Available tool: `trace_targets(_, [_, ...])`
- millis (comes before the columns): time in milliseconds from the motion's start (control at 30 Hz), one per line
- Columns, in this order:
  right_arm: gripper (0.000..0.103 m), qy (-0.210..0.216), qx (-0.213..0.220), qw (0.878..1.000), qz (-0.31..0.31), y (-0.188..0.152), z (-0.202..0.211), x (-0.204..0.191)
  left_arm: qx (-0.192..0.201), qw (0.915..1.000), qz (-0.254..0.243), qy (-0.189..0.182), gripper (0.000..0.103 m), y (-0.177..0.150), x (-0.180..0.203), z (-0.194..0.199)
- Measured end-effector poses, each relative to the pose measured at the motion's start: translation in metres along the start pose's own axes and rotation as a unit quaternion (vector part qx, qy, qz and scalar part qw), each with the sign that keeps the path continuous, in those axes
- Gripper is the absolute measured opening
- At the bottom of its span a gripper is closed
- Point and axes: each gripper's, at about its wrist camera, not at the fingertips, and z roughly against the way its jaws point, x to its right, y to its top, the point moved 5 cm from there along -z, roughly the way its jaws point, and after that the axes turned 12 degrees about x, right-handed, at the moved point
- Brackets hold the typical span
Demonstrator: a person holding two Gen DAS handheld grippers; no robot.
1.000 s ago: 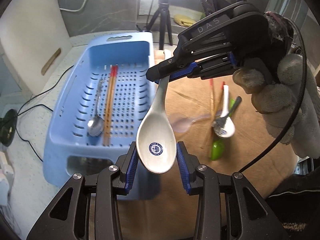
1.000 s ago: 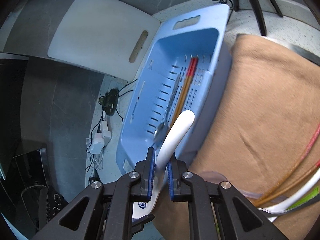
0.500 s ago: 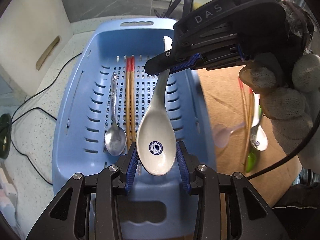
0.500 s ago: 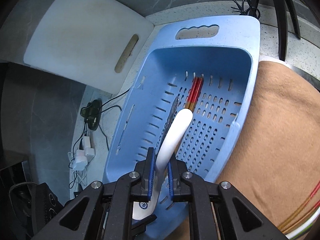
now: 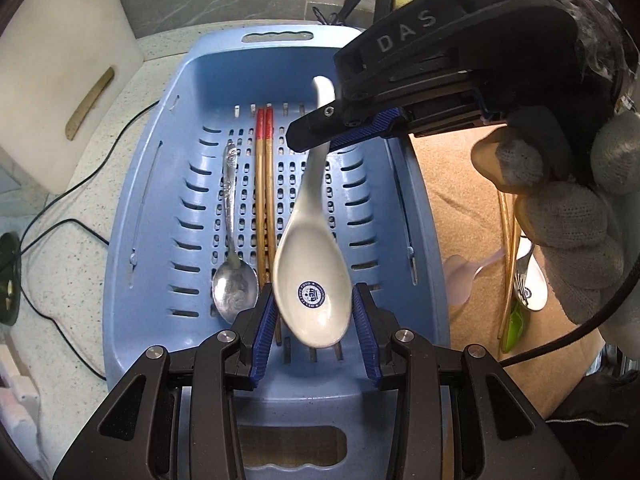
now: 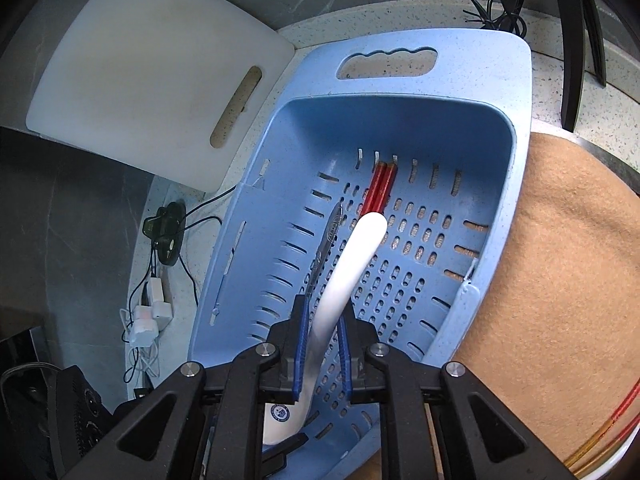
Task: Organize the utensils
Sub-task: 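Open the left gripper to drop the white spoon into the basket, then move the left gripper back over the towel toward the silver fork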
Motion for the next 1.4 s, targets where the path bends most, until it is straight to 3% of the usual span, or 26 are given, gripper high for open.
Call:
trace_targets(167, [0.023,-0.001,0.003,1.0,0.006,0.001,0.003,-0.001,0.01,0.9999,0.004,0.007,0.036,0.003,0.001,0.004])
trace_targets(467, [0.024,0.002,0.01,1.0,0.009,-0.002,0.021,0.005,0.028,0.9995,0.005,0.014,0.036,0.002,0.009,0.02])
trace_targets(733, [0.024,0.007,0.051,0.998,0.024,-0.006,0.093,0.037,0.055,0.9983,-0.016,0.002,0.036,0.007,0.035,0.042])
trace_targets(900, [0.029,-0.018,0.101,0.994,0.026,-0.018,0.15,0.077,0.068,0.997,-0.031,-0.019,0.036,0.008,0.062,0.052])
trace_targets(1000, [0.039,-0.04,0.14,0.989,0.018,-0.031,0.182,0.102,0.065,0.9965,-0.032,-0.042,0.036,0.008,0.082,0.052])
trace_targets(1133, [0.042,-0.054,0.163,0.985,-0.004,-0.052,0.212,0.133,0.056,0.9949,-0.047,-0.07,0.036,0.004,0.114,0.05])
trace_targets(1300, [0.042,-0.056,0.144,0.987,-0.042,-0.086,0.223,0.16,0.02,0.9928,-0.071,-0.094,0.036,-0.01,0.156,0.039])
trace_targets(1400, [0.042,-0.033,0.12,0.989,-0.082,-0.104,0.216,0.17,0.002,0.9911,-0.081,-0.106,0.036,-0.02,0.172,0.03])
